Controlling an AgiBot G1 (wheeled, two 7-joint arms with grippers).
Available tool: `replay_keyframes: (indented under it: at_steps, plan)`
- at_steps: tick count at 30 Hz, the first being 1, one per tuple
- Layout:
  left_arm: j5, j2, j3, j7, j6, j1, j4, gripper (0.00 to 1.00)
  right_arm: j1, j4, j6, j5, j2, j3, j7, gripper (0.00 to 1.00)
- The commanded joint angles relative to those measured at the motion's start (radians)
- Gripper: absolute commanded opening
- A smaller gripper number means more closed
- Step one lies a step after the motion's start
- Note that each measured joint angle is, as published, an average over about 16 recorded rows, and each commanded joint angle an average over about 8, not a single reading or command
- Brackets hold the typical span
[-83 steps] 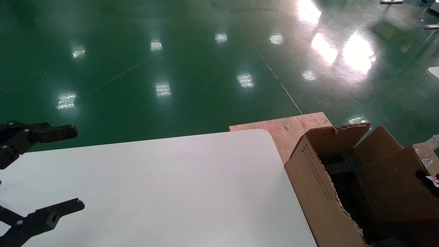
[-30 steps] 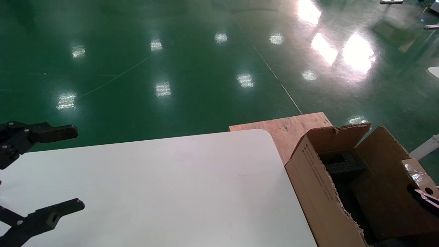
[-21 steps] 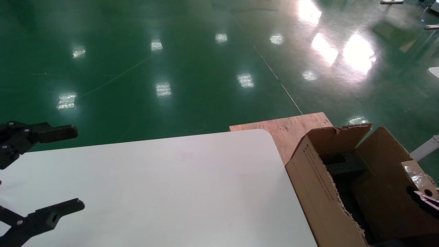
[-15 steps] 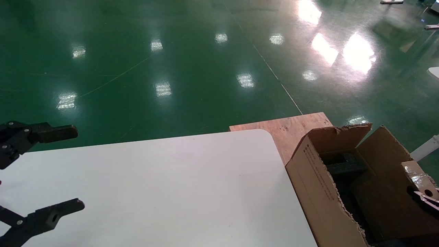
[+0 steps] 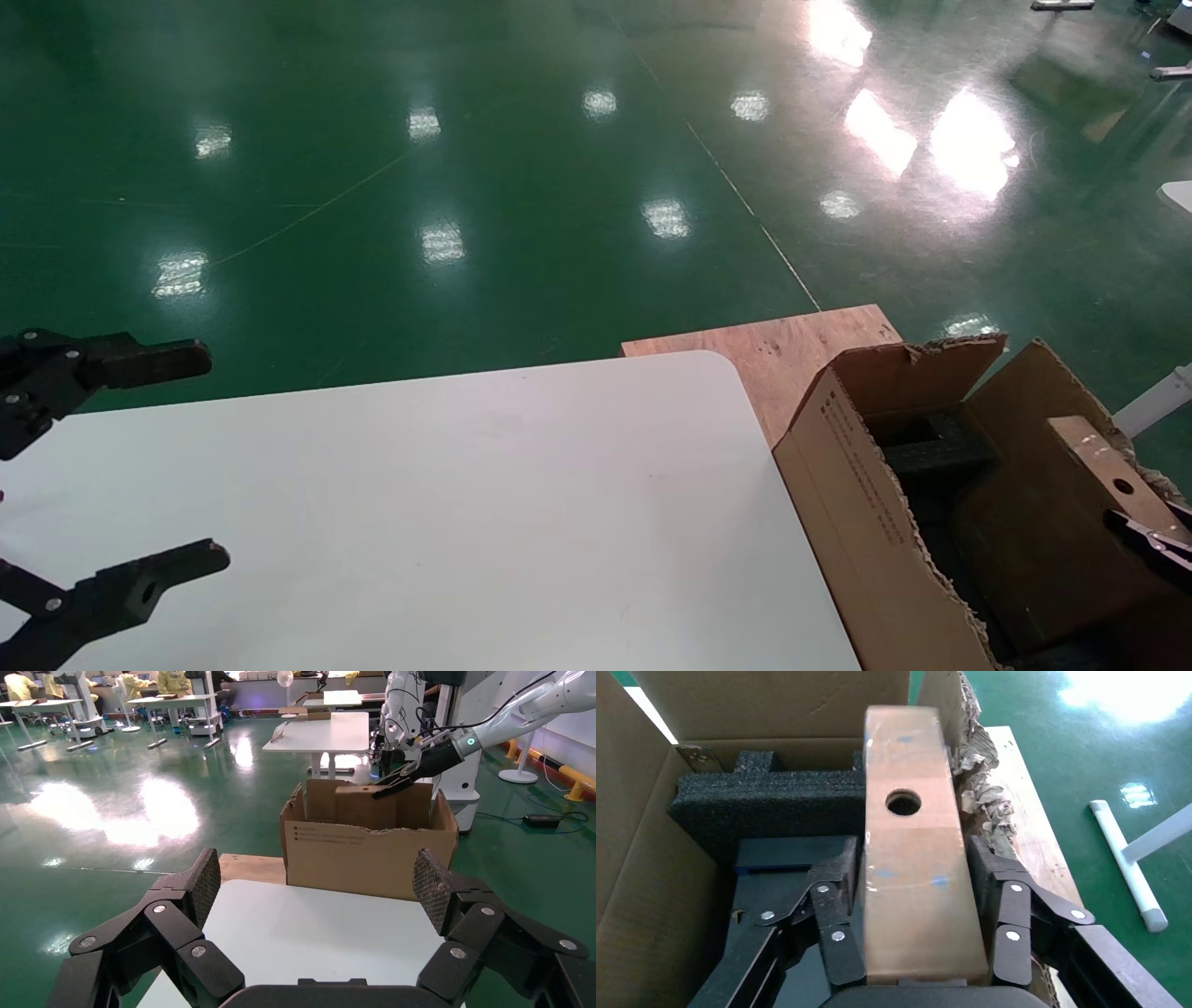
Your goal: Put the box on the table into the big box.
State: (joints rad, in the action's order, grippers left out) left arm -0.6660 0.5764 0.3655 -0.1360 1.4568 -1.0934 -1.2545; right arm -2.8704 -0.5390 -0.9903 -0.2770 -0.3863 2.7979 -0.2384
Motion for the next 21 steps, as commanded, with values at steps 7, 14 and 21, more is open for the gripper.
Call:
replay_keyframes:
  at_steps: [7, 14, 21]
  plan:
    - [0.0, 0.0, 0.0, 0.0, 0.0, 0.0, 0.0, 1.0, 0.0, 0.0, -0.001, 0.002, 0.0, 0.0, 0.0, 1.0]
    - [0.0, 0.0, 0.0, 0.0, 0.0, 0.0, 0.0, 1.0, 0.003, -0.003, -0.004, 0.004, 0.0, -0.003, 0.0, 1.0]
    - [0.0, 0.0, 0.0, 0.0, 0.0, 0.0, 0.0, 1.0, 0.028, -0.068, -0.015, 0.012, 0.019, -0.028, -0.013, 1.0]
